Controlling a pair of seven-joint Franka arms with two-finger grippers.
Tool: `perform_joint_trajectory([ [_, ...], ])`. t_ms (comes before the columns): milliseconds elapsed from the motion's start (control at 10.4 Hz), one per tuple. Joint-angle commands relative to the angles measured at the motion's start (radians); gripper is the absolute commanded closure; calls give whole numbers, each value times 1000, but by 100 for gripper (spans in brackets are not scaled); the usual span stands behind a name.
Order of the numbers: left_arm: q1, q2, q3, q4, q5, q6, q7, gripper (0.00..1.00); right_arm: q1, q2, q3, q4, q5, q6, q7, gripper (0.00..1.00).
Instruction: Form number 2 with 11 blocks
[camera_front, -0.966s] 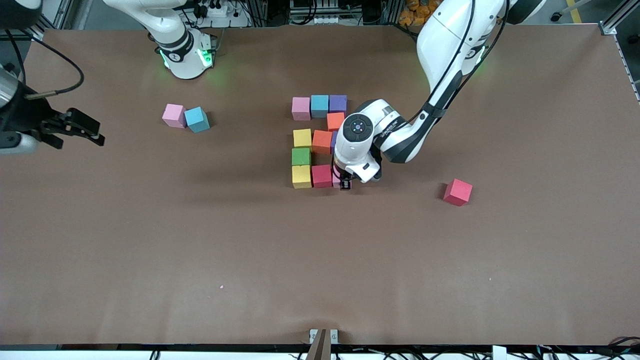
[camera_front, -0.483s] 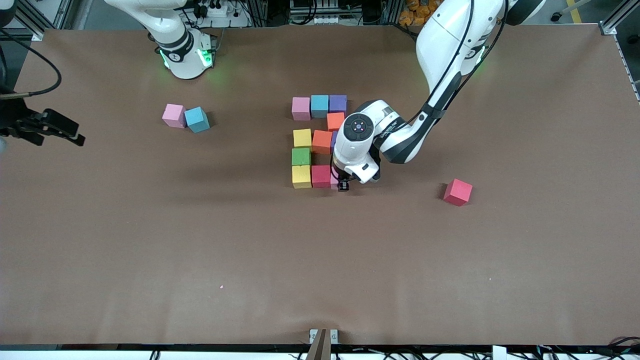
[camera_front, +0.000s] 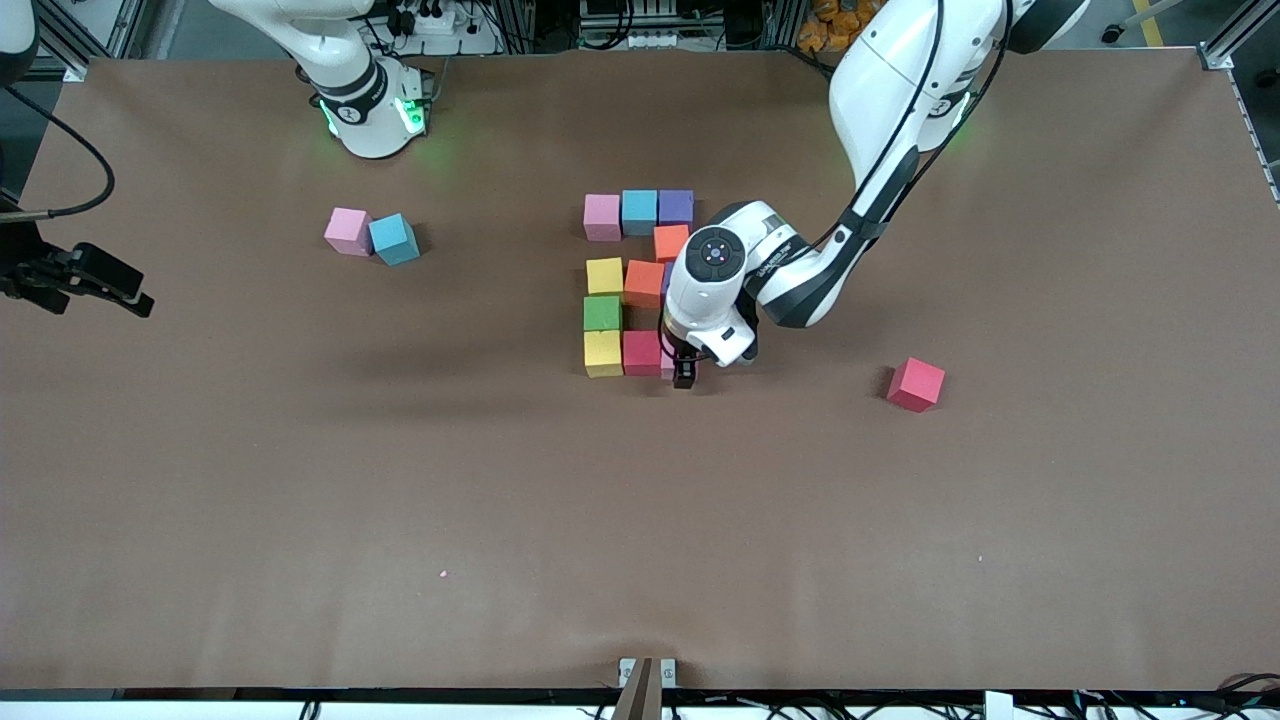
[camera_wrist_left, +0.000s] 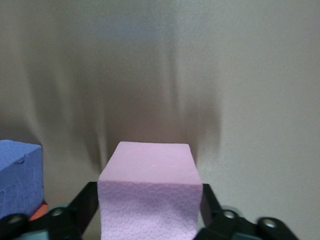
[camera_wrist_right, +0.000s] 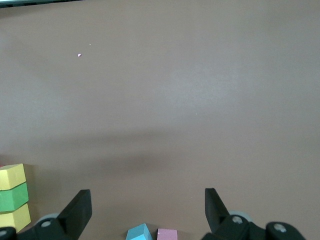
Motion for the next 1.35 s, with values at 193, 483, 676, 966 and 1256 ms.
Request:
perform_joint_trajectory([
  [193, 10, -73, 7, 10, 22, 4, -17, 0, -45, 5, 15, 25, -8, -42, 2, 0],
  [483, 12, -165, 4, 12, 16, -31, -12, 0, -47, 2, 16, 26, -5, -42, 7, 0],
  [676, 25, -225, 4, 13, 17, -78, 8, 0, -48, -4, 15, 27, -7, -58, 6, 0],
  [966, 91, -274, 4, 99, 8, -299, 277, 0, -53, -4, 13, 28, -13, -70, 6, 0],
  [1256, 206, -329, 2, 121, 8, -414, 643, 0, -51, -4, 15, 28, -51, -76, 4, 0],
])
